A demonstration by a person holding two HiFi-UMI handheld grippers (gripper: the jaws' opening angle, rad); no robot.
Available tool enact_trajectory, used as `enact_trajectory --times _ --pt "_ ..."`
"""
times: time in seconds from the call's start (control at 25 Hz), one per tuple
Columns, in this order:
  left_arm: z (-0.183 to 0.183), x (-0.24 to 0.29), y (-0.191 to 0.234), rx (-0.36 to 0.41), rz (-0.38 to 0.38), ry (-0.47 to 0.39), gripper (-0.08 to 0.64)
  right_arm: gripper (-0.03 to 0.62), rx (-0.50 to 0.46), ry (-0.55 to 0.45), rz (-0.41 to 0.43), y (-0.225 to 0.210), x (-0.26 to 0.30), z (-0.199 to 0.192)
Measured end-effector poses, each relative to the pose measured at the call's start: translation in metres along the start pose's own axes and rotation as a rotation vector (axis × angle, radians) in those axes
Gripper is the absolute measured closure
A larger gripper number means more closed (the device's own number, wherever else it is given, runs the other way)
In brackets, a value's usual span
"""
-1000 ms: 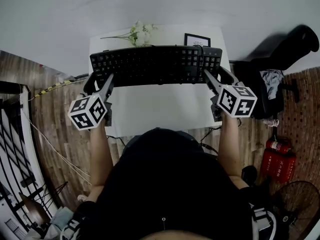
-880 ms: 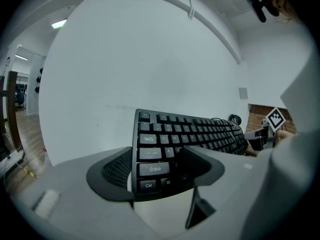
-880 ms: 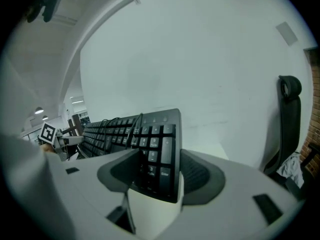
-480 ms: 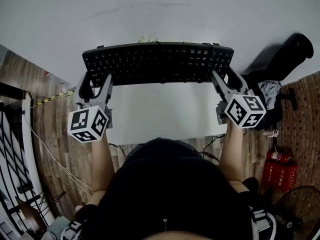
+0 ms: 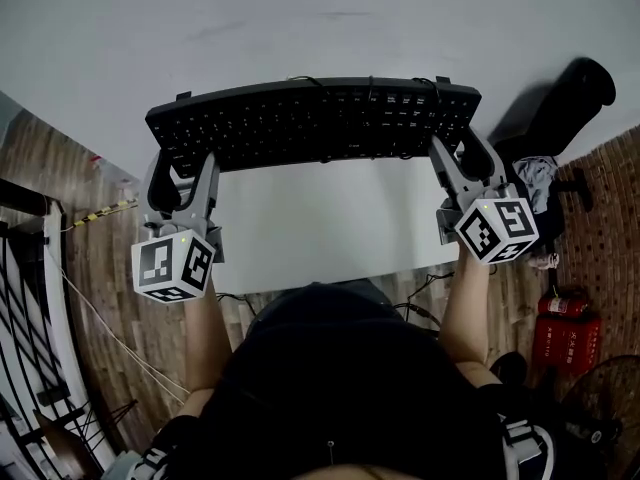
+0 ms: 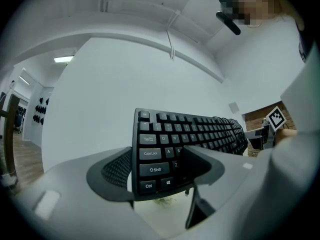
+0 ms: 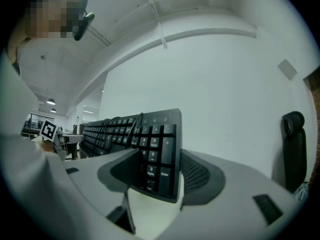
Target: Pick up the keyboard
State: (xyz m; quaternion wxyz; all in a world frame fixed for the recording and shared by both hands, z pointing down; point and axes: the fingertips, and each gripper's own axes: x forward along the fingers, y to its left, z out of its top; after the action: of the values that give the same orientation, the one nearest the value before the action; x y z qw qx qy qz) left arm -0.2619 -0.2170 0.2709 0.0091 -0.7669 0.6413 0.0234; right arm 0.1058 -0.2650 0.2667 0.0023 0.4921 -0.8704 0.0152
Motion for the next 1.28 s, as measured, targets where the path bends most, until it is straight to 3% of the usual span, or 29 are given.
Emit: enact_trajectory --times 0.4,0.64,1.28 --pt "-0.022 -0.033 0.009 0.012 -0.022 -0.099 0.230 0.334 -0.060 -0.089 -0.015 0.030 -0.026 -0.019" --pt "-0.061 -0.023 0.020 -0.010 -0.026 -0.082 0.230 0.334 -0.072 -0.074 -0.015 0.031 -0.012 -0.050" --pt "-0.059 -0.025 0.019 -0.017 -0.006 -0.065 0.230 0.334 -0.063 -0.042 -0.015 0.031 -0.011 -0.051"
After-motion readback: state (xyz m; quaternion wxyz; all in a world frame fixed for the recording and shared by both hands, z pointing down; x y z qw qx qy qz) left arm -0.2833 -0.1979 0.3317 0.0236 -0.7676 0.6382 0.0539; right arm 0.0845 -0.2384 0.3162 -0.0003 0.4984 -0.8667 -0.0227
